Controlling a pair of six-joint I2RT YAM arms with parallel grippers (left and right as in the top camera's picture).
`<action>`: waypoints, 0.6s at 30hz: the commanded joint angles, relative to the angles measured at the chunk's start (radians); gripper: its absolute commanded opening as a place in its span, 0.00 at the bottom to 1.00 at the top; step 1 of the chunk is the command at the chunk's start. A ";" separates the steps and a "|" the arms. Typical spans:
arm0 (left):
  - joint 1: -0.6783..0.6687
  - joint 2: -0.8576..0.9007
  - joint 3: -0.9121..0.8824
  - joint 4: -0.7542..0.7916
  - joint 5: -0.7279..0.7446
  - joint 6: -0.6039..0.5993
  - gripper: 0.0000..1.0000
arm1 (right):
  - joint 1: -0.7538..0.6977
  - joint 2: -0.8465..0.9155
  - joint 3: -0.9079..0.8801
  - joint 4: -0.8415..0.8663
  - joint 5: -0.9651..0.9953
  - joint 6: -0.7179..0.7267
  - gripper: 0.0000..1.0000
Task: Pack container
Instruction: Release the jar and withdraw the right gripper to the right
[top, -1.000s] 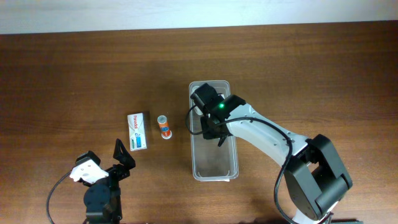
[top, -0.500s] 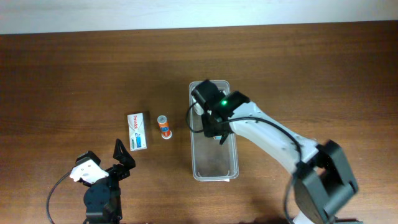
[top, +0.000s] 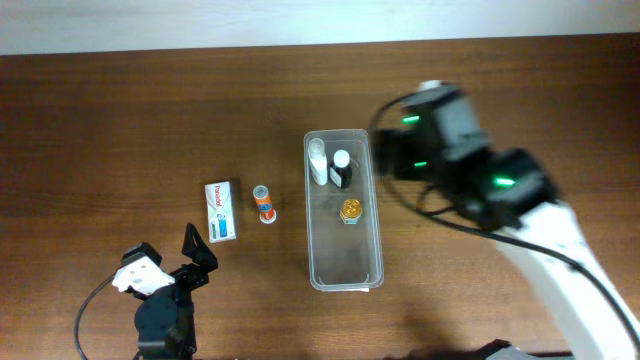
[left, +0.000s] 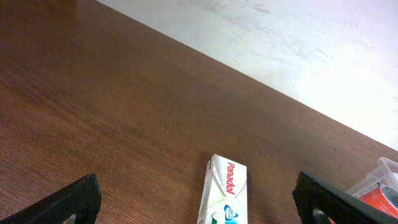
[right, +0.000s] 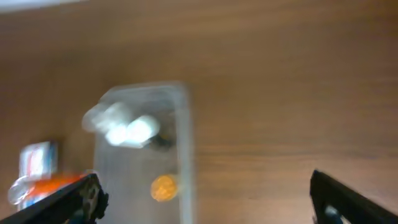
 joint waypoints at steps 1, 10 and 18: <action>-0.001 -0.005 -0.006 0.002 0.010 0.013 0.99 | -0.135 -0.057 0.012 -0.033 0.044 0.066 0.99; -0.001 -0.005 -0.006 0.002 0.011 0.013 0.99 | -0.408 -0.079 0.011 -0.098 -0.064 0.084 0.99; -0.002 -0.005 -0.006 0.044 0.018 0.011 0.99 | -0.420 -0.050 0.011 -0.114 -0.072 0.084 0.98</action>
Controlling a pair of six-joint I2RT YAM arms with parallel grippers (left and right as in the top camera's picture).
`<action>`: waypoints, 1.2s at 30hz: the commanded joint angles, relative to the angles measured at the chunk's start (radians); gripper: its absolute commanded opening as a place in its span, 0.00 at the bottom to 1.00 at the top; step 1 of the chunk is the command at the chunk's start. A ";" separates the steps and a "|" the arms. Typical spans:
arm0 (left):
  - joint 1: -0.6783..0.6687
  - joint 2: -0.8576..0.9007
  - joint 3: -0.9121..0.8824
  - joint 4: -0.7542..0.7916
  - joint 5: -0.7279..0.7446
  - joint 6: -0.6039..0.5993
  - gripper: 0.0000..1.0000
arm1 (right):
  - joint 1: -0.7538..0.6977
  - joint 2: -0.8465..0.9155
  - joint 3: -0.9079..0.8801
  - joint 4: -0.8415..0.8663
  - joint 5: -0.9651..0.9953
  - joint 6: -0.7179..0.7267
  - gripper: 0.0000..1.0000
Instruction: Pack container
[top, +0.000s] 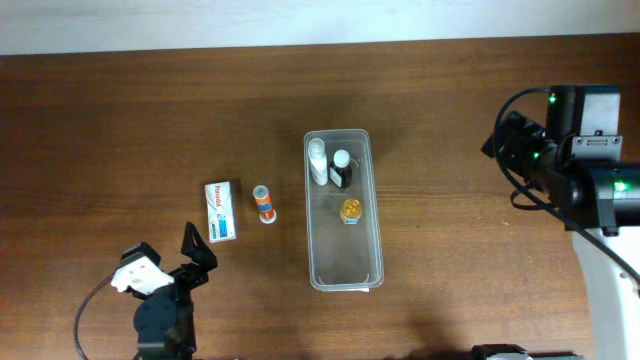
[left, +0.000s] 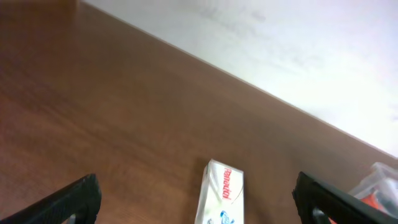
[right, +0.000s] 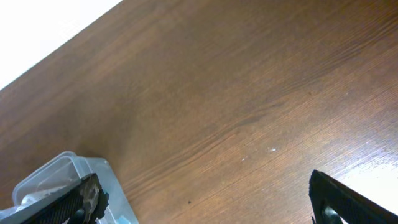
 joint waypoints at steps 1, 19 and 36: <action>-0.001 -0.005 -0.006 0.017 0.034 0.012 0.99 | -0.007 0.019 0.011 -0.002 -0.014 0.012 0.98; -0.001 0.281 0.488 -0.296 0.105 0.200 0.99 | -0.007 0.058 0.011 -0.001 -0.014 0.012 0.98; -0.007 1.090 1.186 -0.766 0.495 0.381 0.99 | -0.007 0.058 0.011 -0.001 -0.013 0.012 0.99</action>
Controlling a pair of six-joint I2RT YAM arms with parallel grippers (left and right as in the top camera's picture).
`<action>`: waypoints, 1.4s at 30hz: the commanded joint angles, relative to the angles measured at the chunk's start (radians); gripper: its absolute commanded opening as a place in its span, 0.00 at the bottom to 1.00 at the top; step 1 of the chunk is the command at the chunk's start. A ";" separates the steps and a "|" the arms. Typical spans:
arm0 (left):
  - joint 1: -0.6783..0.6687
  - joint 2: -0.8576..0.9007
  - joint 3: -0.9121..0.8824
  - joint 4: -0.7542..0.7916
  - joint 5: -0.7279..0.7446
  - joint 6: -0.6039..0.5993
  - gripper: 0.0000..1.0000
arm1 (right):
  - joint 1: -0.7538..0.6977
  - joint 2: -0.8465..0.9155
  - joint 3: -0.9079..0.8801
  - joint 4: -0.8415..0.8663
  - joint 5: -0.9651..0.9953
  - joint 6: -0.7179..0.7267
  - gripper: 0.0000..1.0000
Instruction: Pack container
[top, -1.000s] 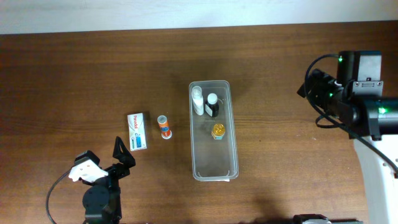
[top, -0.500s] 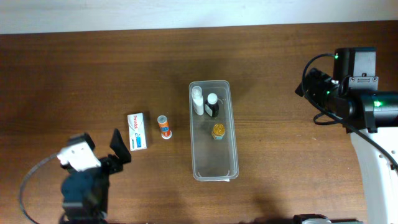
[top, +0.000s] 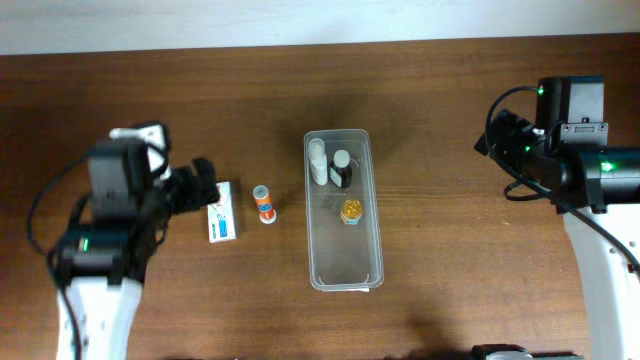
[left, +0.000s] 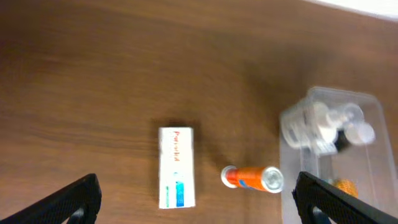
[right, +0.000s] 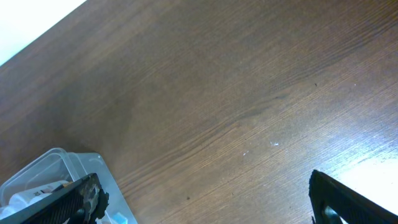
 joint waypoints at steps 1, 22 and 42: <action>-0.011 0.105 0.060 -0.022 0.198 0.161 1.00 | -0.007 0.002 0.011 -0.001 -0.002 0.008 0.99; -0.246 0.291 0.079 -0.029 -0.078 0.053 0.99 | -0.007 0.002 0.011 -0.001 -0.002 0.008 0.99; -0.278 0.458 0.079 -0.004 -0.060 0.032 0.57 | -0.007 0.002 0.011 -0.001 -0.002 0.008 0.98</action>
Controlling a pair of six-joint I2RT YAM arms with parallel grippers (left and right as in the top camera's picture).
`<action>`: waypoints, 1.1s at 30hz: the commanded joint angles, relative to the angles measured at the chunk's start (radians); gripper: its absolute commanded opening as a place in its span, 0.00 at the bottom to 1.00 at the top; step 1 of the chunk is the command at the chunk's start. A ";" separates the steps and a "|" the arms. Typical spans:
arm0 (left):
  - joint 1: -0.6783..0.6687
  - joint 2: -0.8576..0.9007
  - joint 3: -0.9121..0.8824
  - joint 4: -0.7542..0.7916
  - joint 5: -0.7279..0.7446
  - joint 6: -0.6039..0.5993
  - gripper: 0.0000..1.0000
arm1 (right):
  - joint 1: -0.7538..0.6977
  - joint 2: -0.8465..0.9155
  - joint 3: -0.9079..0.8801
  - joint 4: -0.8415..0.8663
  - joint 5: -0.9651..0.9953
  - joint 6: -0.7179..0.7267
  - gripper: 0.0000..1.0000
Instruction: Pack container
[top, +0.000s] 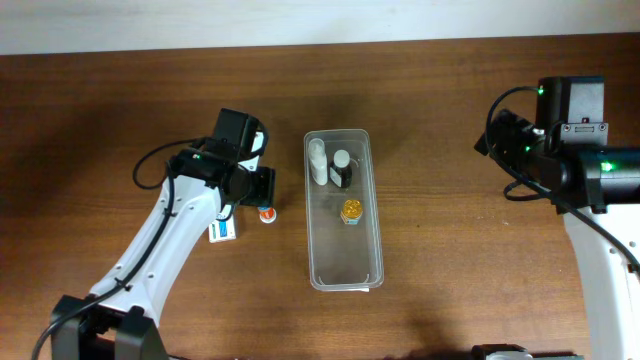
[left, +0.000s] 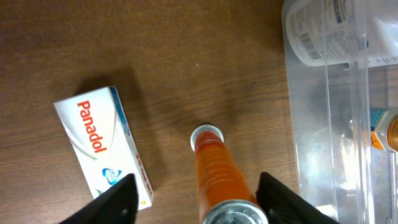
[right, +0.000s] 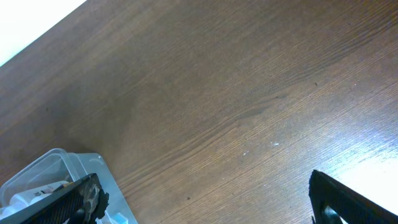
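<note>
A clear plastic container (top: 343, 262) stands mid-table, holding a white bottle (top: 318, 160), a dark bottle (top: 342, 170) and a small gold-capped jar (top: 351, 210). Left of it are an orange tube (left: 214, 168) with a silver cap and a white Panadol box (left: 102, 146). My left gripper (left: 199, 208) is open just above the tube, one finger on each side of it and not touching. In the overhead view the left gripper (top: 252, 186) partly covers the tube (top: 266, 213). Far right, my right gripper (right: 205, 208) is open above bare wood.
The dark wooden table (top: 450, 250) ends at a white strip along the far edge. The container's left wall (left: 292, 112) runs close to the tube's right side. A corner of the container (right: 43, 180) shows at the lower left of the right wrist view.
My left gripper was higher and left of the Panadol box. It now sits low over the orange tube, open, with a finger on each side. The right arm has not moved.
At first my left gripper rested low at the front left, facing the box, and my right arm was beside the container's far end. The right arm then stood at the far right and stayed. The left gripper was then above the box, and is now open over the tube.
</note>
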 joint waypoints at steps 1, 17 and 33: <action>-0.003 0.005 0.022 0.007 0.008 -0.003 0.54 | -0.007 0.002 0.011 -0.001 -0.002 0.005 0.98; -0.042 0.005 0.022 0.013 0.018 -0.003 0.21 | -0.007 0.002 0.011 -0.001 -0.002 0.005 0.98; -0.057 0.005 0.022 0.021 0.013 -0.002 0.42 | -0.007 0.002 0.011 -0.001 -0.002 0.005 0.99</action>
